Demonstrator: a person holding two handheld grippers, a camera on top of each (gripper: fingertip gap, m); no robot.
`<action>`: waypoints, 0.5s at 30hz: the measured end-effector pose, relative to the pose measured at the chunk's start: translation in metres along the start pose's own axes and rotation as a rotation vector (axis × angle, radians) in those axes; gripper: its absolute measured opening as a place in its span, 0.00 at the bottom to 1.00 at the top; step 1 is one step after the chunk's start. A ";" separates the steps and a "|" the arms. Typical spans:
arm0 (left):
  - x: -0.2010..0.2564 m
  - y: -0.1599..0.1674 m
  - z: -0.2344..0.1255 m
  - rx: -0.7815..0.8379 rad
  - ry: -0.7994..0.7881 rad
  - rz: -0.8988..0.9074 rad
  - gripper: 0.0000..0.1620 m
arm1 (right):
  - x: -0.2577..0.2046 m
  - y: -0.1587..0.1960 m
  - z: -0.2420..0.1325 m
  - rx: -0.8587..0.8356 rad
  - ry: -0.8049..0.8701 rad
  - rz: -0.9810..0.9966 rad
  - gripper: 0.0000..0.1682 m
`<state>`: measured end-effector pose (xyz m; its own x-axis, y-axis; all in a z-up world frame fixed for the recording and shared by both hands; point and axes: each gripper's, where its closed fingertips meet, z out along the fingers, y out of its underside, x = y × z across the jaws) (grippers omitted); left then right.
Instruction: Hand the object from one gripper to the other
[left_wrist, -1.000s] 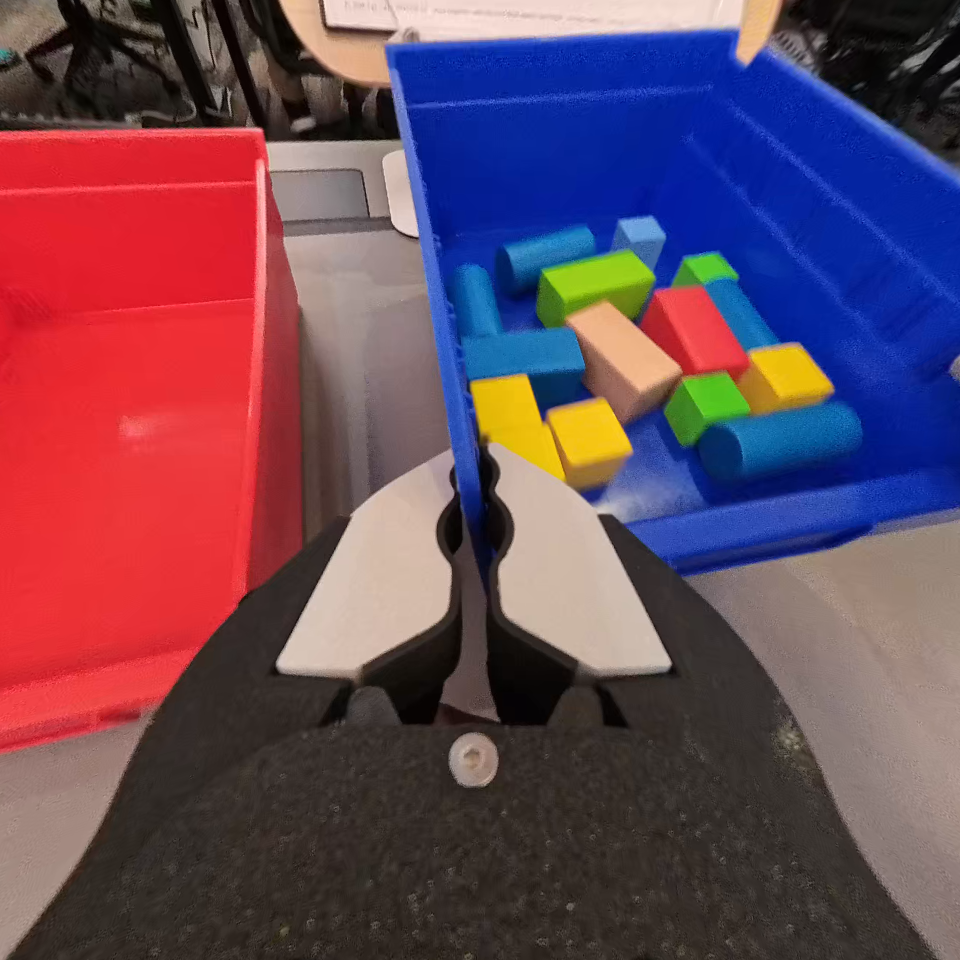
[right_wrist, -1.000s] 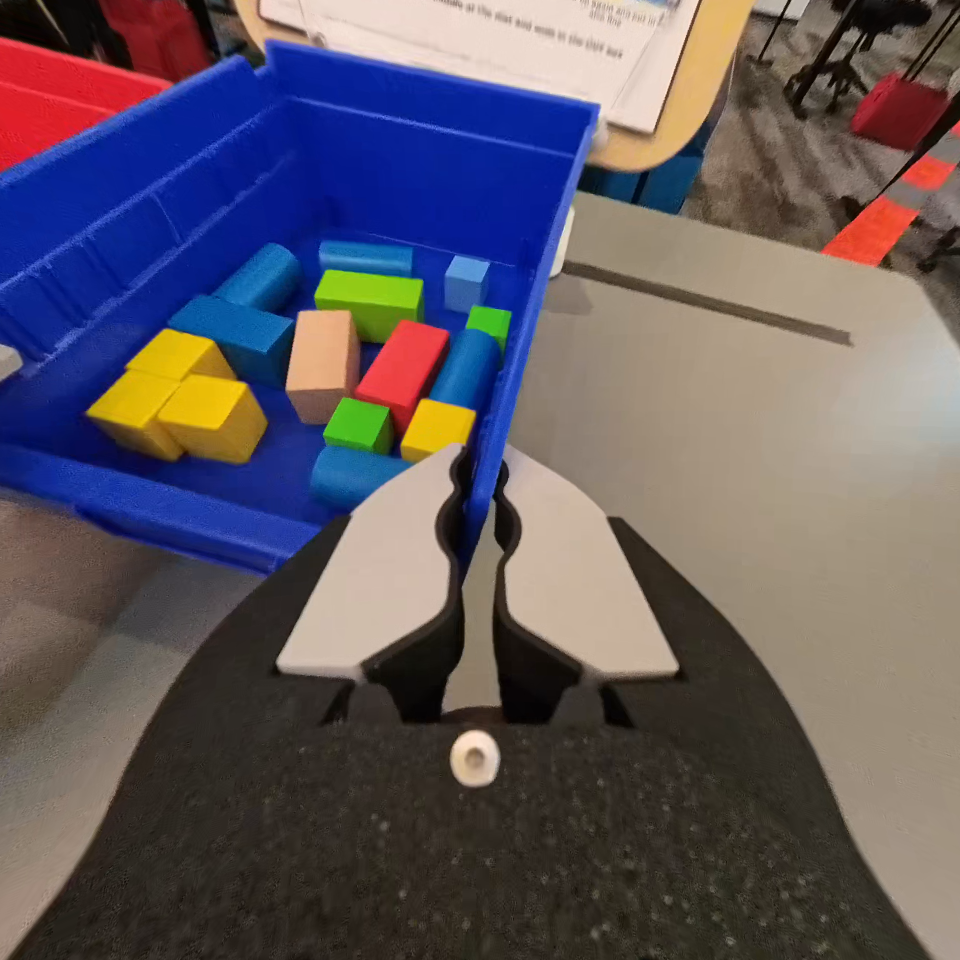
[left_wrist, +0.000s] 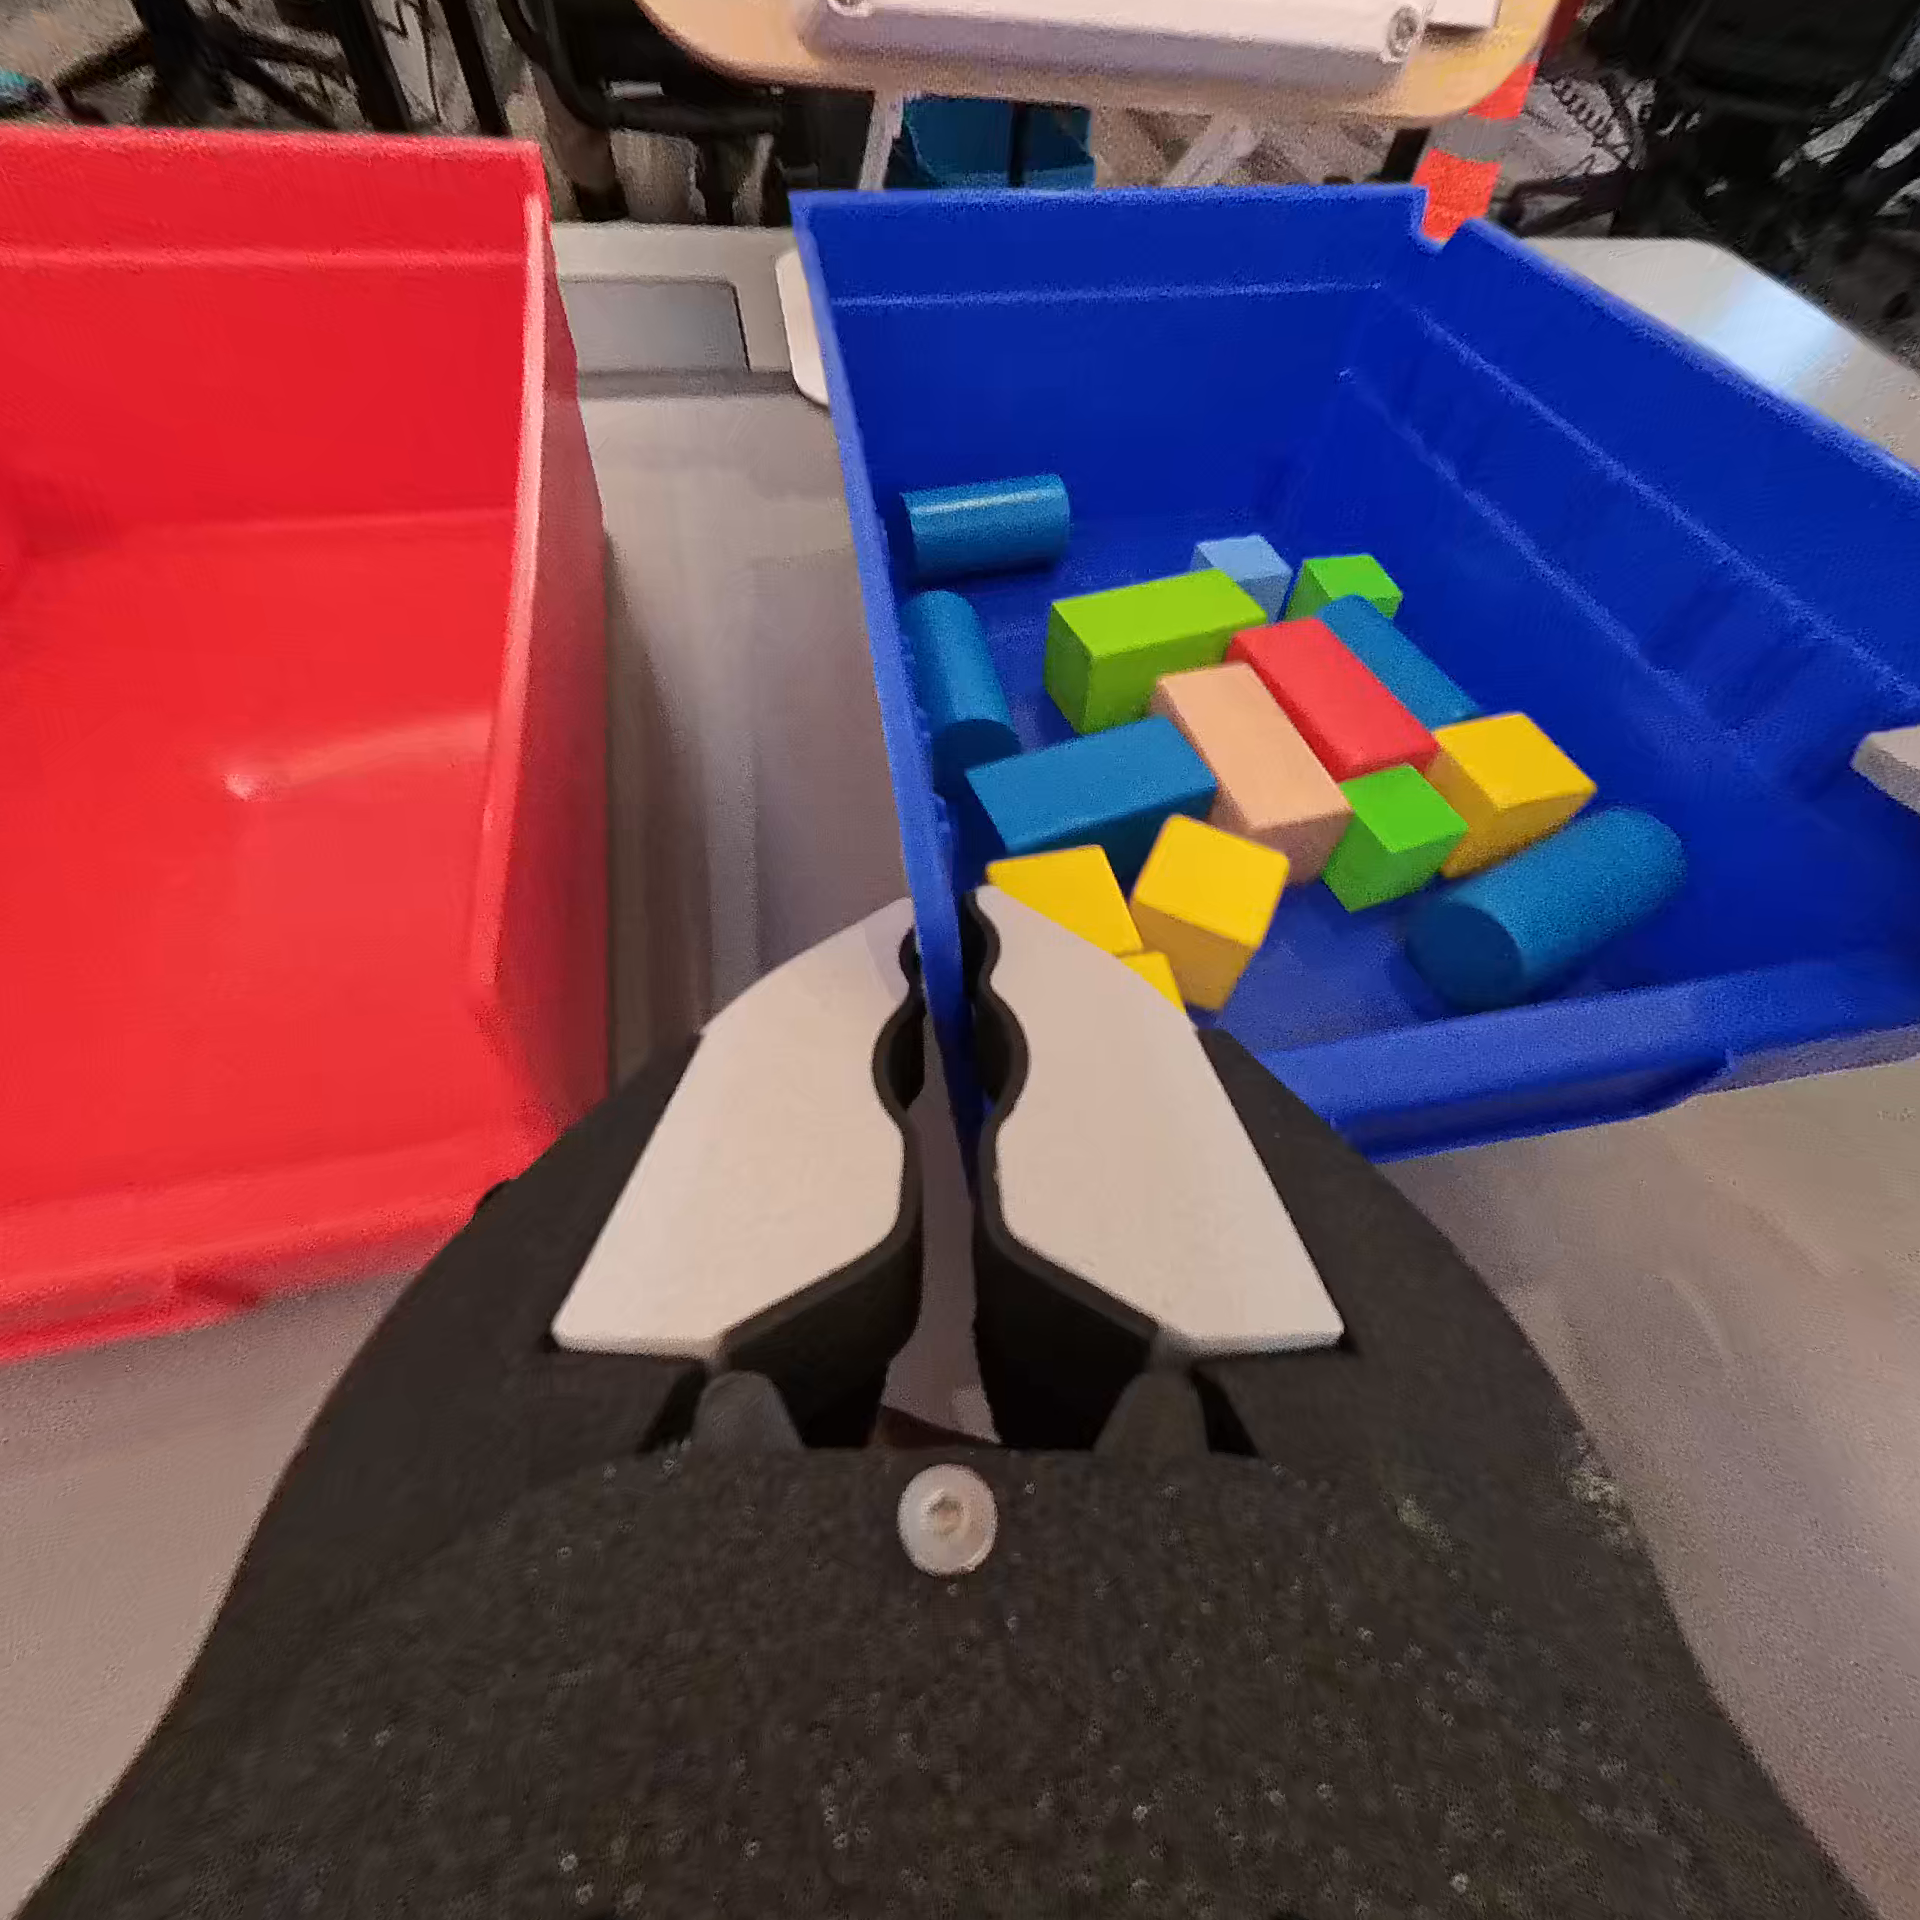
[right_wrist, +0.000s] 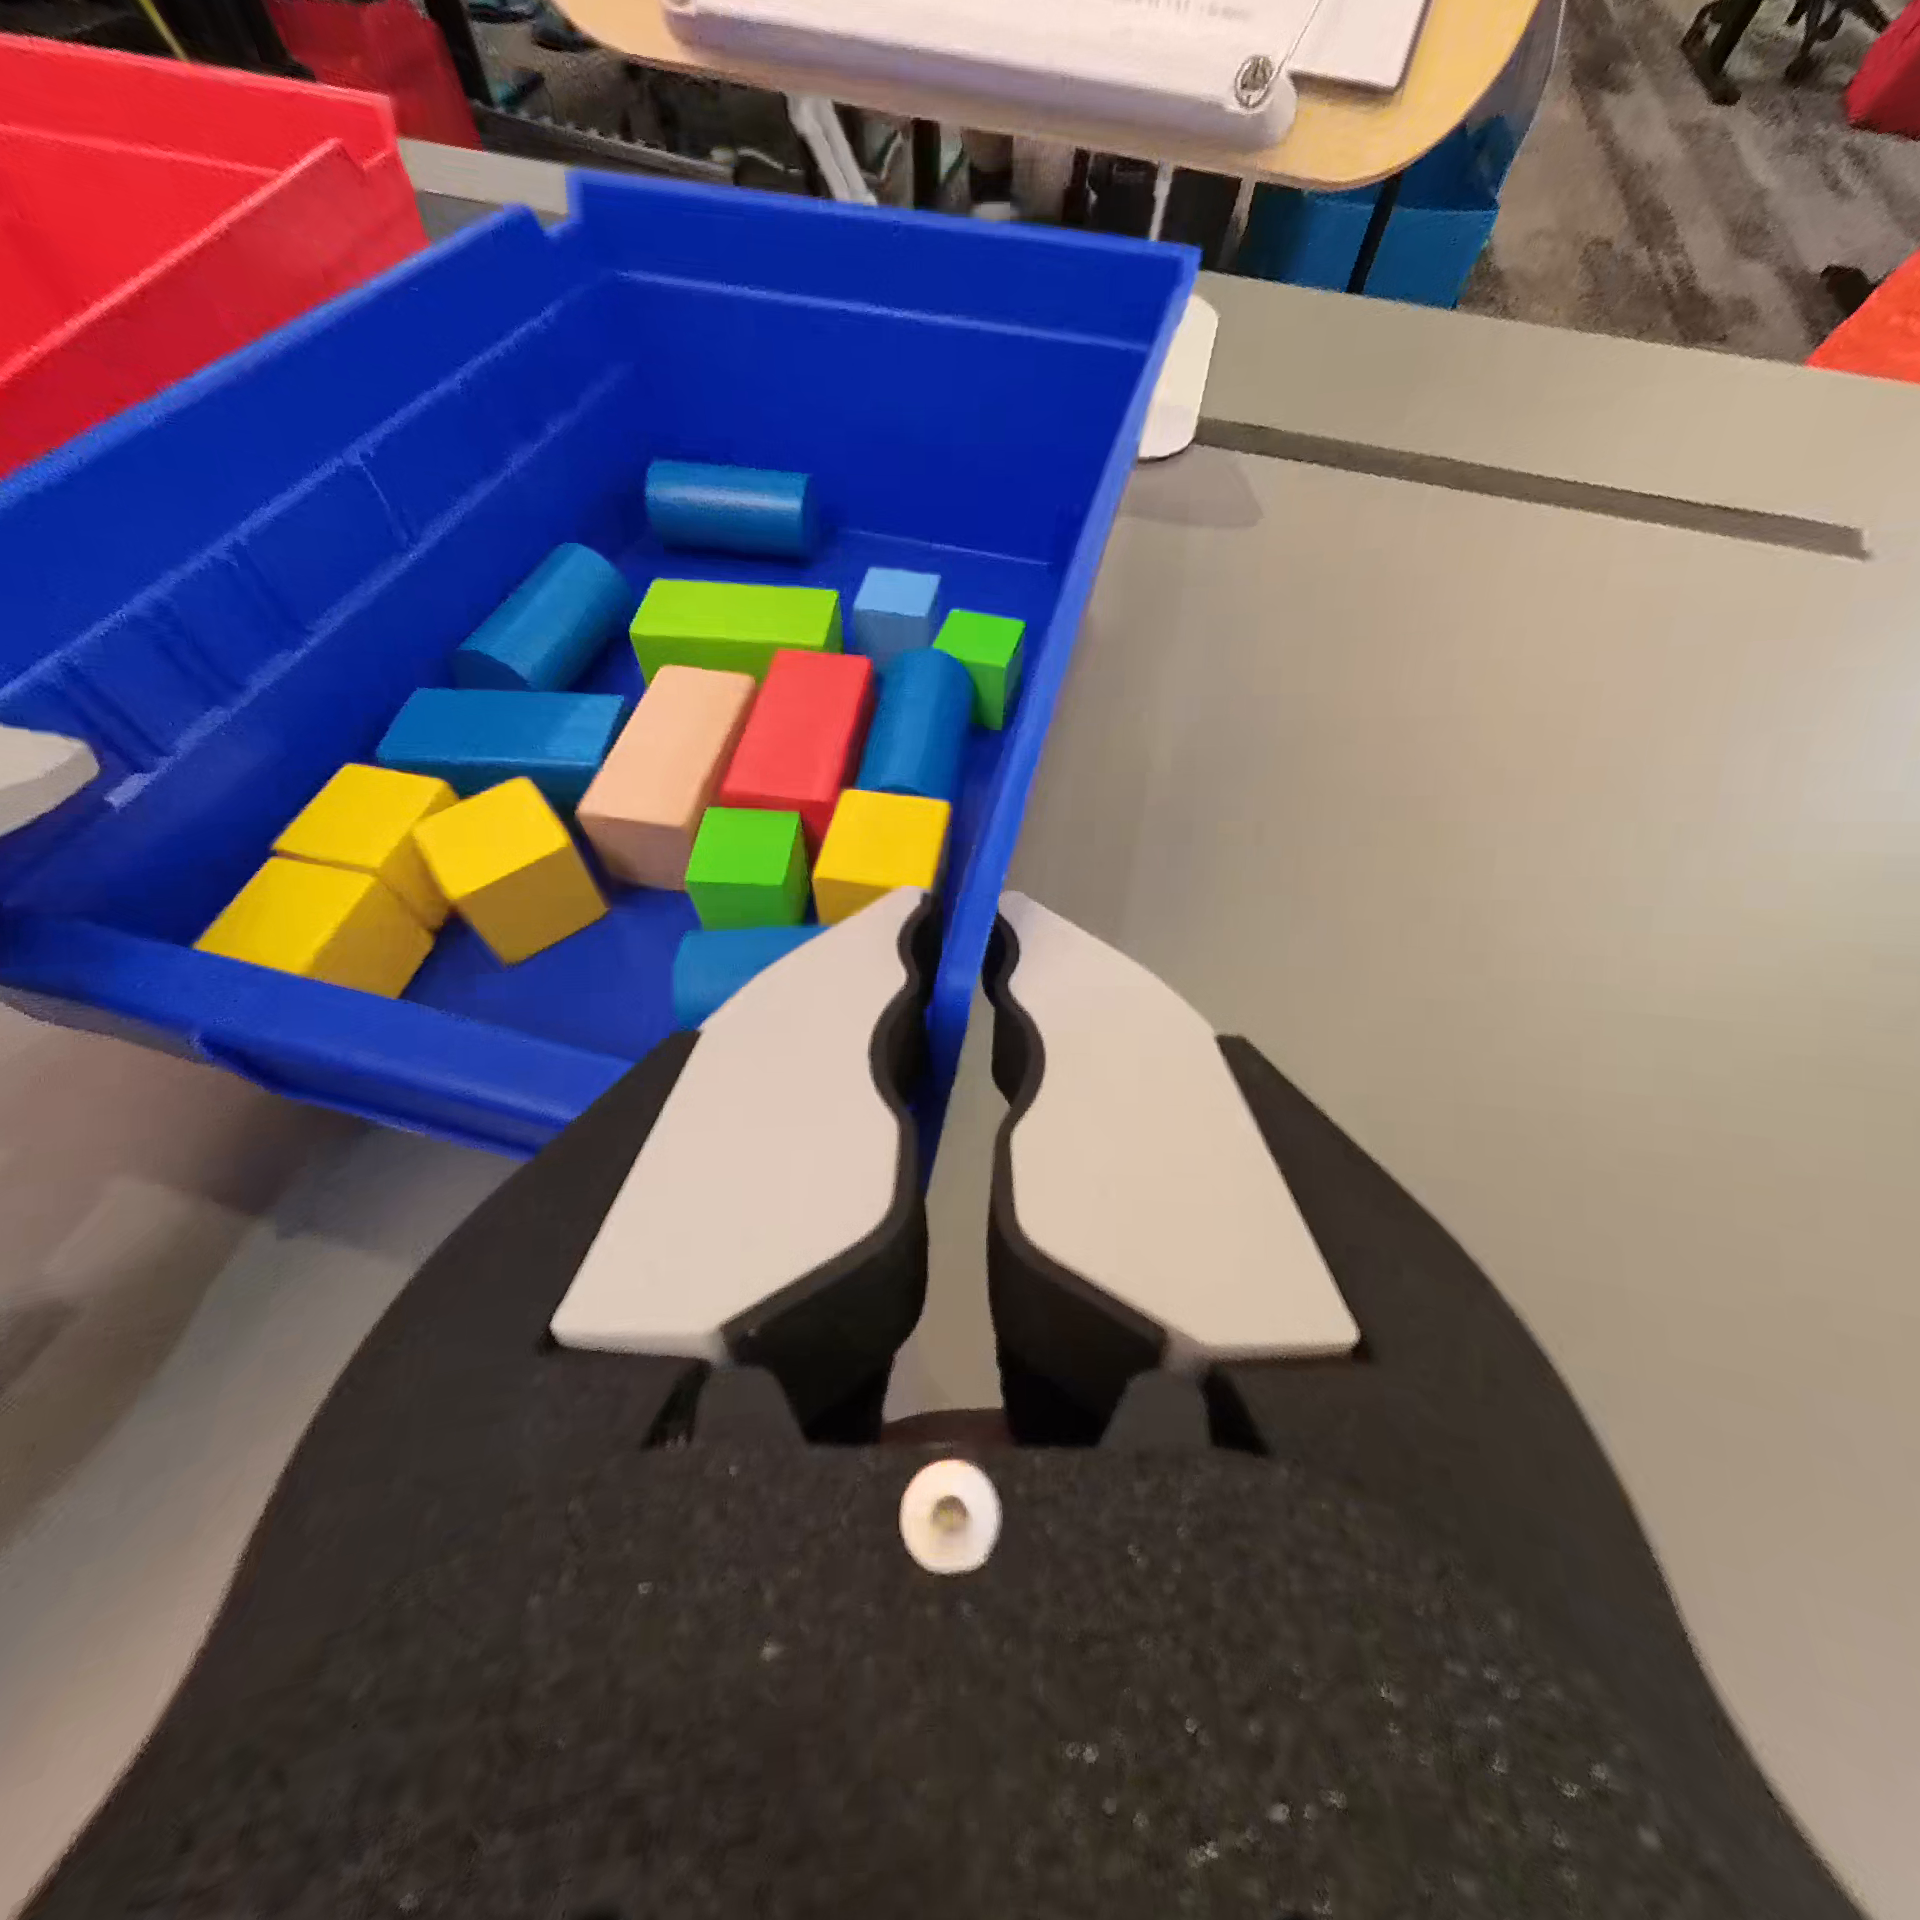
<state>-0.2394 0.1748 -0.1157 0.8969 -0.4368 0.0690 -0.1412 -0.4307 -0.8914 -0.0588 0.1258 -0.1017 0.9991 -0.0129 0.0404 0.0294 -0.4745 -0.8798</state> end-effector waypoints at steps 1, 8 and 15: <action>-0.001 -0.004 0.008 0.004 -0.004 0.015 0.02 | 0.003 -0.002 0.010 0.002 0.014 -0.008 0.04; 0.001 -0.007 0.006 0.101 -0.028 0.108 0.02 | 0.005 0.006 0.011 0.112 0.050 0.021 0.03; 0.001 0.004 -0.005 0.008 -0.010 0.024 0.01 | -0.003 0.006 -0.009 0.052 0.003 0.032 0.04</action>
<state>-0.2413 0.1691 -0.1166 0.8975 -0.4390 0.0425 -0.1599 -0.4138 -0.8962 -0.0623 0.1150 -0.1031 0.9995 -0.0304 0.0129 -0.0013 -0.4271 -0.9042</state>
